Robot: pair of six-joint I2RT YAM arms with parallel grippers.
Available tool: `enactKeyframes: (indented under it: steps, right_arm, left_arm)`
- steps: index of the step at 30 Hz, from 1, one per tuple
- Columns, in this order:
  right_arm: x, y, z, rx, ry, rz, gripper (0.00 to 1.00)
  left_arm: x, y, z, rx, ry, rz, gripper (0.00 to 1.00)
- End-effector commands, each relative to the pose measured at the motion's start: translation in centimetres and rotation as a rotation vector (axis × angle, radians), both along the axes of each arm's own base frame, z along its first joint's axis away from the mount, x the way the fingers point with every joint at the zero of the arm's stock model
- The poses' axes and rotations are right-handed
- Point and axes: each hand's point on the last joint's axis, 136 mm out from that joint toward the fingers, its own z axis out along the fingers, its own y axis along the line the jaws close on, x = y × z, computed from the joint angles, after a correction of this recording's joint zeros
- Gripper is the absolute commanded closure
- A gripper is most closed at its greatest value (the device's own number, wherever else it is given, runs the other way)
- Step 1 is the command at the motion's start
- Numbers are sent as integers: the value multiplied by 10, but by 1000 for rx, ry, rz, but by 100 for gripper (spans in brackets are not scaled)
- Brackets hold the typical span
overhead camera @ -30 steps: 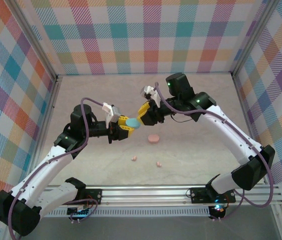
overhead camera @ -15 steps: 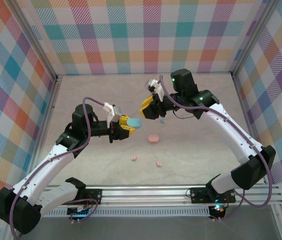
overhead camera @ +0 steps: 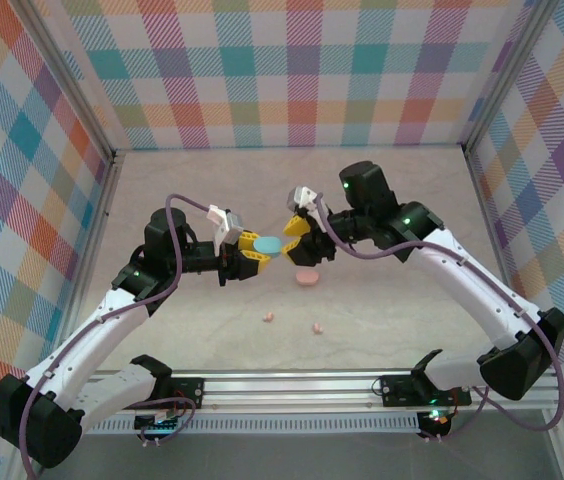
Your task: Insert the wireless bluetooth earbuds into the charging case
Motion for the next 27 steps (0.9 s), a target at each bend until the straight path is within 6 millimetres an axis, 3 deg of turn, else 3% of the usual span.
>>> enactKeyframes:
  steps: [1,6,14,27]
  right_arm:
    - [-8,1,-3,-33,-86,54,47]
    - [-3,7,-13,-83,-116,42,46]
    - [25,10,-17,-151,-127,-71,48]
    - [54,9,-3,-176,-153,-199,49]
  left_arm:
    - [-1,-4,11,-18,-35,-20,85]
    - [0,-5,13,-20,-36,-29,85]
    - [-2,-6,13,-25,-31,-46,85]
    - [-8,-5,12,-30,-22,-58,85]
